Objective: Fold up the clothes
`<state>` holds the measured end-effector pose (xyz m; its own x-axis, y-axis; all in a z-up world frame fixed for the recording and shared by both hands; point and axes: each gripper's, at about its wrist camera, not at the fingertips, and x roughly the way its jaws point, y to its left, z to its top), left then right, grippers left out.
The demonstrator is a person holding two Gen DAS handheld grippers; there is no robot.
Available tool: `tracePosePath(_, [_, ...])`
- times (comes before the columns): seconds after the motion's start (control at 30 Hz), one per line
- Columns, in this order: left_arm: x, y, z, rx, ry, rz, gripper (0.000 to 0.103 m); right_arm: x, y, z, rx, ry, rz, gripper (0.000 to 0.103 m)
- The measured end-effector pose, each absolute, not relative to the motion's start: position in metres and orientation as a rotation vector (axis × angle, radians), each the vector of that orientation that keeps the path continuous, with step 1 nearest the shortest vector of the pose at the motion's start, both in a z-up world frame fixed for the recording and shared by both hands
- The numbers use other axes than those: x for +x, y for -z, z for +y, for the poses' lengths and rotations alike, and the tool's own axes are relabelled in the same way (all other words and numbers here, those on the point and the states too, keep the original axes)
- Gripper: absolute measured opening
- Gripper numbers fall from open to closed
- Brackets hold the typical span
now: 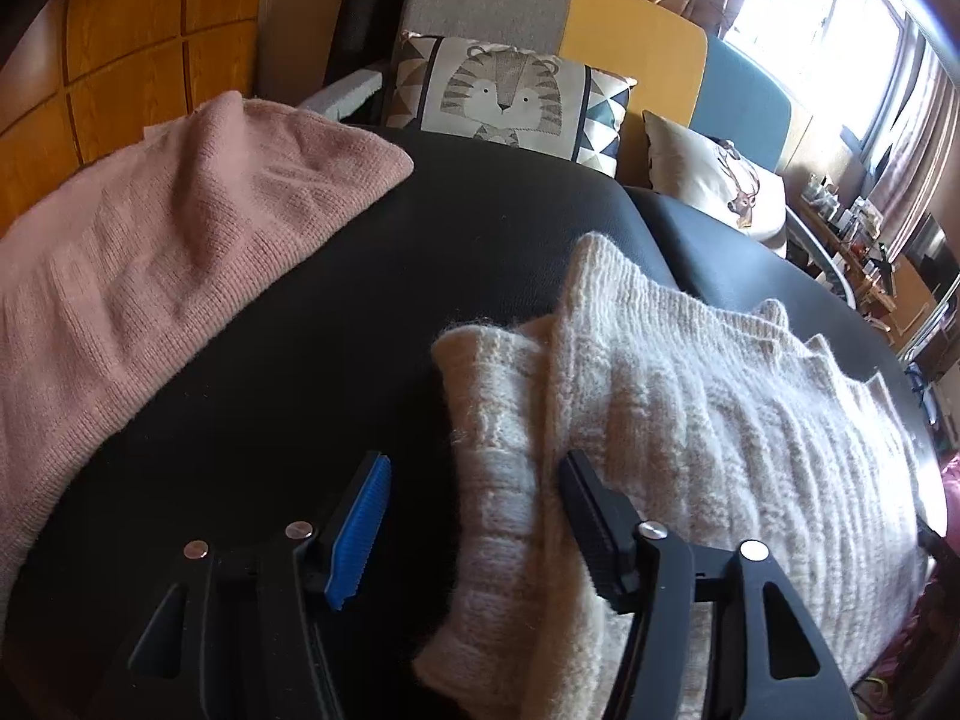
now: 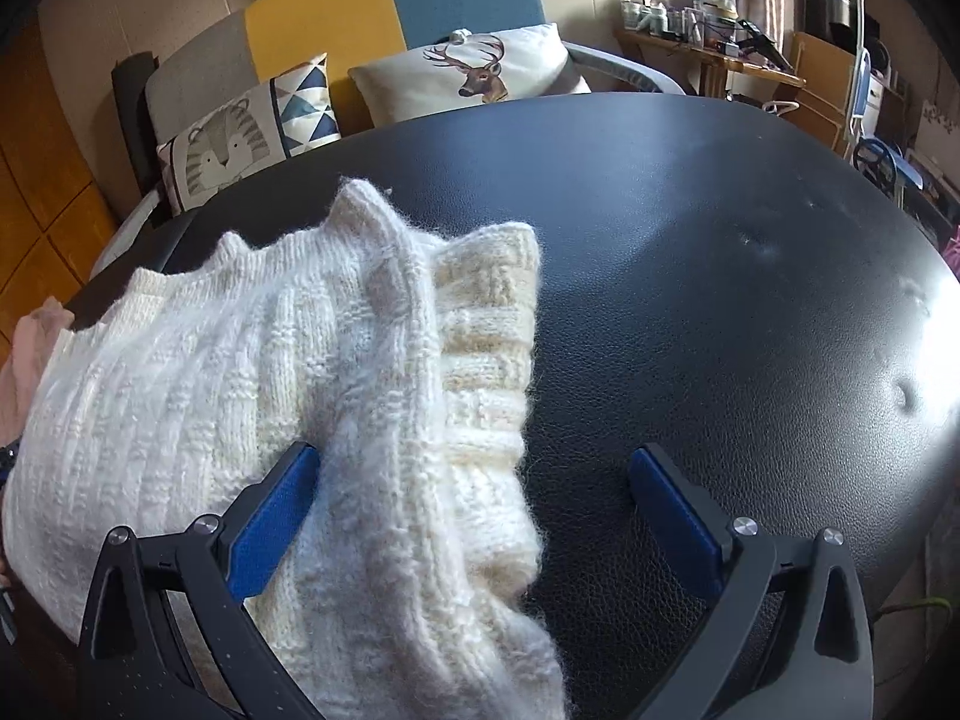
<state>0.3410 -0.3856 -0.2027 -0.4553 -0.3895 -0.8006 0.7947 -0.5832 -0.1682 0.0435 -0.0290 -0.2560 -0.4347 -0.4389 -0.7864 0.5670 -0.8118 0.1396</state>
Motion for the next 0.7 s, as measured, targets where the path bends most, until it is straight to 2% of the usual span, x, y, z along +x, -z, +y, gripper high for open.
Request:
tracePosePath(0.3, [0.337, 0.198, -0.386, 0.984, 2.052, 0.668, 0.064, 0.044, 0.251, -0.027, 1.216, 2.278, 0.184, 0.103])
tracePosePath(0.53, [0.336, 0.191, -0.382, 0.990, 2.014, 0.652, 0.064, 0.075, 0.221, -0.040, 1.068, 2.288, 0.214, 0.103])
tracePosePath(0.7, [0.338, 0.189, -0.380, 0.982, 1.996, 0.659, 0.064, 0.093, 0.229, -0.058, 1.060, 2.219, 0.283, 0.103])
